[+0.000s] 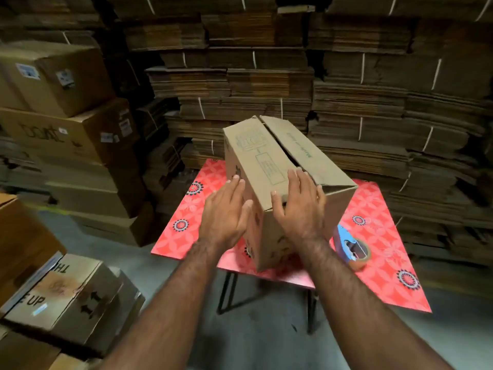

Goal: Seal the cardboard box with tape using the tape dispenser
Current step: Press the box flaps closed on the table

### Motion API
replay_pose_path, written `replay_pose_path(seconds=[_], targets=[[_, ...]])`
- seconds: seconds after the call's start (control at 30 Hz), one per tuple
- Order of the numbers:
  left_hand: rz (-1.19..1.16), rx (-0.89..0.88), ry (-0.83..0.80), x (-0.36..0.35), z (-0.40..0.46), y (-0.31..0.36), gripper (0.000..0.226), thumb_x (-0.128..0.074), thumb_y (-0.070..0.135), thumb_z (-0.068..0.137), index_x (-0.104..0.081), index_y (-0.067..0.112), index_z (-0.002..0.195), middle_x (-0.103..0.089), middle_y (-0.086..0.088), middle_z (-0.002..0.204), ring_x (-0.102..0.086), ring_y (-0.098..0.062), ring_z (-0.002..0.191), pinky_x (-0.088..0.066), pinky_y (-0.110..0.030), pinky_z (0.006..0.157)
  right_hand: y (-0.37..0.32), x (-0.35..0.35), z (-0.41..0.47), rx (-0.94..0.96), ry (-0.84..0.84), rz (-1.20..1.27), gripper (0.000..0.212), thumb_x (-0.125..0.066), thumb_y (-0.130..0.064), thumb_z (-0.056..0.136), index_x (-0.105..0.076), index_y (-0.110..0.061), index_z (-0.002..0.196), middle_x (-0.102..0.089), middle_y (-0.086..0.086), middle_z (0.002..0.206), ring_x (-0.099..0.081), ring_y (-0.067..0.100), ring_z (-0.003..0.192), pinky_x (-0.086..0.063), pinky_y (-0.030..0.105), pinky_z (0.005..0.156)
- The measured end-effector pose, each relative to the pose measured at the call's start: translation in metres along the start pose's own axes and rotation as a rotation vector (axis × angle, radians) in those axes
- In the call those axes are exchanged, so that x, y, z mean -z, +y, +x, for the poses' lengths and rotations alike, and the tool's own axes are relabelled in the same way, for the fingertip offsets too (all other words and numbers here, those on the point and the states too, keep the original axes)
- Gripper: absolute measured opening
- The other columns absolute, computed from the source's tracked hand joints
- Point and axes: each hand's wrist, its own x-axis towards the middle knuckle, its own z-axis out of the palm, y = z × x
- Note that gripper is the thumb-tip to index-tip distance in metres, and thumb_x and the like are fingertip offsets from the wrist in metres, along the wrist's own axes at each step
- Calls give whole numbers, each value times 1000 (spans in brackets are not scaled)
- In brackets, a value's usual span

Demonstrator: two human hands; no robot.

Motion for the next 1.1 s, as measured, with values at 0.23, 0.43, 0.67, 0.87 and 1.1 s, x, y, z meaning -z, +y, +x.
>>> replay_pose_path(seconds=[0.23,0.43,0.67,0.87,1.1], targets=[[-45,-194,-228,-25,83,-2,63,-17,61,97,-39,32,149,-23,5,164,-39,-20,139,-43,-47,102,21,-4,62,-236,-230,-96,69,-51,-55,92,-35,-23,152,-31,1,159,-22,20,149,-17,68,113],[29,-251,-505,-59,169,-36,59,-17,66,97,-21,45,152,-11,13,165,-16,-16,149,-27,-62,111,11,-38,93,-540,-424,-77,69,-43,-63,92,-32,-29,151,-25,0,157,-15,30,146,-28,79,101],[137,-348,-645,-95,258,-71,65,-17,82,87,-9,59,148,-3,14,166,-6,-23,152,-5,-81,103,3,-70,92,-652,-346,-274,69,-31,-68,95,-22,-37,156,-14,-7,166,-5,27,153,-25,76,104],[155,-316,-628,-110,263,-65,73,-7,85,84,-3,56,150,3,11,167,0,-24,153,4,-83,101,32,-70,111,-617,-389,-293,63,-29,-70,95,-24,-43,152,-15,-12,166,-8,22,153,-25,75,103],[86,-335,-578,-111,270,-62,72,-18,78,88,-23,43,151,-12,7,165,-11,-25,151,-4,-83,102,55,-63,130,-605,-403,-296,63,-33,-71,95,-26,-47,152,-20,-10,165,-13,23,152,-24,76,105]])
